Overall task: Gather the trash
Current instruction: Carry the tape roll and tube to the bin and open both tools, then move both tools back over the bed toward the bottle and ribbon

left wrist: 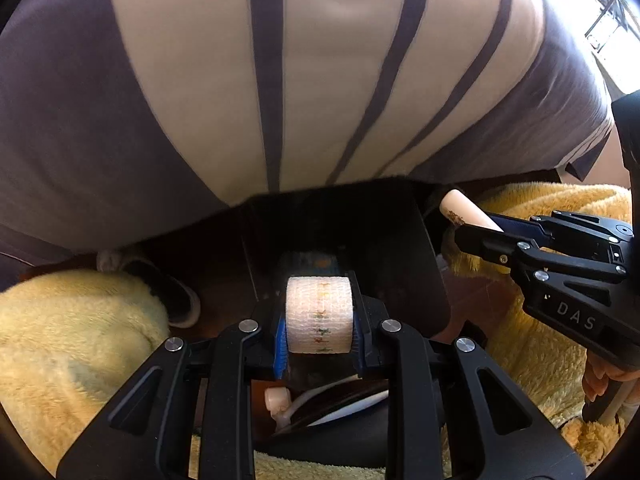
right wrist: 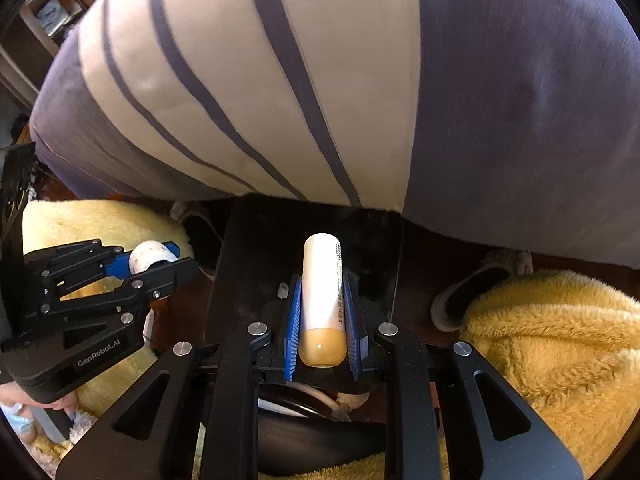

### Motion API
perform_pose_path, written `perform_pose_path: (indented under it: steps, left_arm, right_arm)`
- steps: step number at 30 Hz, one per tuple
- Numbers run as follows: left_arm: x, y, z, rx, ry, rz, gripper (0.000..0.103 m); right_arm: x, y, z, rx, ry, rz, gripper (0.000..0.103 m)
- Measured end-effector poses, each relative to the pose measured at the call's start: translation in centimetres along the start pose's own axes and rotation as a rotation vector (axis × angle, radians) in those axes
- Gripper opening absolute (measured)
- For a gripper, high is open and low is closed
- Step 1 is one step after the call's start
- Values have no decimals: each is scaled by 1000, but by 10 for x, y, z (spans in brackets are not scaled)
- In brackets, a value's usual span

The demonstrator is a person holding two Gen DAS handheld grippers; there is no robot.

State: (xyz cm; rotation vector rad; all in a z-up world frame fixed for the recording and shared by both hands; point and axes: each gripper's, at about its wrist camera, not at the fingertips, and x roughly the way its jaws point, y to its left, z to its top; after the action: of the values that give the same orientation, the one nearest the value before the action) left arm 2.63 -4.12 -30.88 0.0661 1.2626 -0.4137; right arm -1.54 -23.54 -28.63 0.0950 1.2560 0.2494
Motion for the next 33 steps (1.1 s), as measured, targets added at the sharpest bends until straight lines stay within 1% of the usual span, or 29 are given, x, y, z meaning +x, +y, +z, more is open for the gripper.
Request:
perform_pose_path:
  steps: [6, 11, 13, 14, 16, 17, 19, 20, 21, 22, 23, 24, 25, 27, 30, 33]
  left_arm:
    - [19, -1, -6, 16, 68, -19, 23]
    - [24, -1, -8, 11, 84, -26, 23]
    - [24, -1, -8, 5, 84, -15, 32]
    - [22, -2, -8, 2, 82, -9, 38]
    - [20, 0, -9, -4, 78, 4, 42]
    - [18, 1, -9, -7, 74, 7, 44]
    - [11, 3, -9, -16, 56, 19, 51]
    - [7, 5, -9, -18, 46, 25, 55]
    - [2, 7, -8, -19, 31, 32, 61]
    - [-4, 6, -7, -16, 17, 39, 64]
    - [-9, 7, -7, -12, 3, 46, 71]
    - [-17, 6, -6, -6, -14, 56, 77]
    - [-25, 5, -5, 1, -32, 68, 79]
    - [-43, 3, -2, 16, -73, 83, 88]
    - [-76, 3, 7, 21, -149, 78, 93]
    - [-101, 3, 19, 21, -213, 92, 95]
  right_arm:
    - [14, -2, 2, 28, 37, 14, 21]
    - [19, -4, 4, 33, 37, 16, 22]
    - [19, -6, 5, 39, 33, 14, 22]
    - [18, -7, 5, 43, 33, 14, 23]
    - [17, -10, 6, 56, 30, 9, 40]
    - [15, -12, 6, 62, 26, 7, 43]
    - [10, -16, 6, 78, 13, 1, 53]
    - [6, -17, 7, 87, 2, -5, 57]
    - [2, -19, 7, 96, -13, -14, 67]
    - [-3, -21, 7, 102, -29, -21, 76]
    - [-9, -22, 8, 109, -51, -27, 80]
    - [-17, -24, 9, 114, -72, -29, 88]
    - [-23, -25, 10, 119, -88, -31, 93]
    - [-38, -28, 14, 128, -126, -37, 95]
    - [-67, -32, 21, 132, -194, -39, 97]
    - [-98, -34, 33, 127, -275, -55, 99]
